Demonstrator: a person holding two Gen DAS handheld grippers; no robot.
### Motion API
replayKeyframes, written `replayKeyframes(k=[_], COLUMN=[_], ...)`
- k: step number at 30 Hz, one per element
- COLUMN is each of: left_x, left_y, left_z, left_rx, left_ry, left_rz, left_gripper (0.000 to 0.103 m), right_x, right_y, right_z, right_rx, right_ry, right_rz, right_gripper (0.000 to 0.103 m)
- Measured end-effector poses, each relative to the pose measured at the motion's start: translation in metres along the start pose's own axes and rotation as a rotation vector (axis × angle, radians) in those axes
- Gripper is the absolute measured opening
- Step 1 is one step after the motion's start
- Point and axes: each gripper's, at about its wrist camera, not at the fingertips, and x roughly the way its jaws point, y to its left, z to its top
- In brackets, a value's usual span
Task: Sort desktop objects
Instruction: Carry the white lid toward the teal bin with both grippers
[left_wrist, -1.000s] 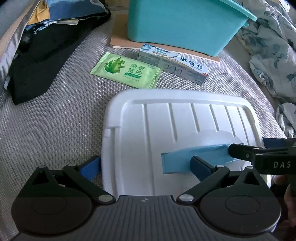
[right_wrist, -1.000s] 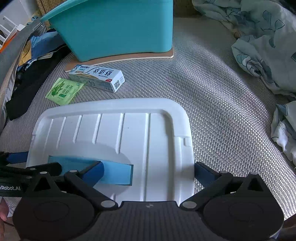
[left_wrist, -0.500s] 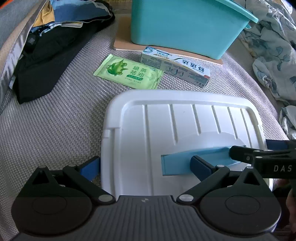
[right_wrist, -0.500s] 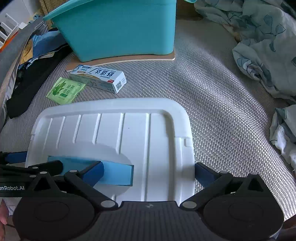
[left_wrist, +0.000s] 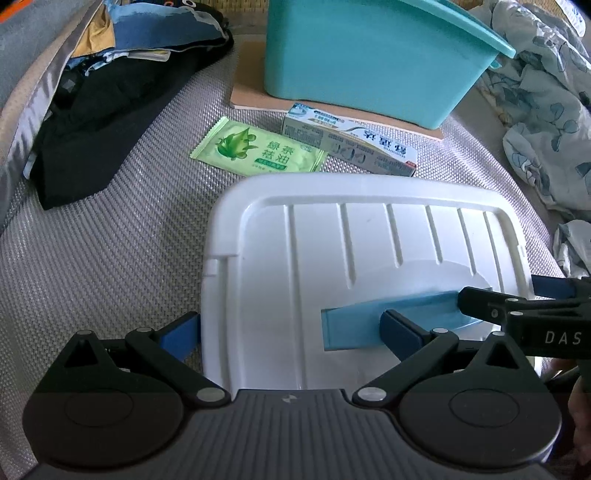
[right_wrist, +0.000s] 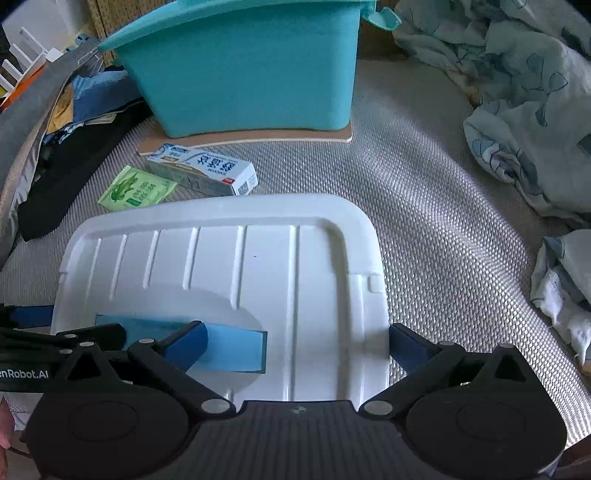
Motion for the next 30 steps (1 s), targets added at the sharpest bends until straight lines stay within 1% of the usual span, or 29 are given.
replayKeyframes(k=[13, 23, 30], left_x=[-0.011, -0.021, -0.026], left_y=[-0.003, -0.007, -0.007], left_z=[0.003, 0.005, 0.006], left_rx=[0.009, 0.026, 0.028], left_ry=[-0.055, -0.106, -0.134], left_rz=[0.013, 0.029, 0.027], left_gripper=[0.103, 0.103, 0.103], right_x=[0.002, -0.005, -0.011], right_y=[0.012, 0.013, 0.012], right_z=[0.009, 0.012, 0.015], right_rx=[-0.011, -0.005, -0.007], right_ry=[-0.056, -0.095, -0.122], right_rz=[0.002, 0.013, 0.015], right_gripper=[0.103, 0.103, 0.103])
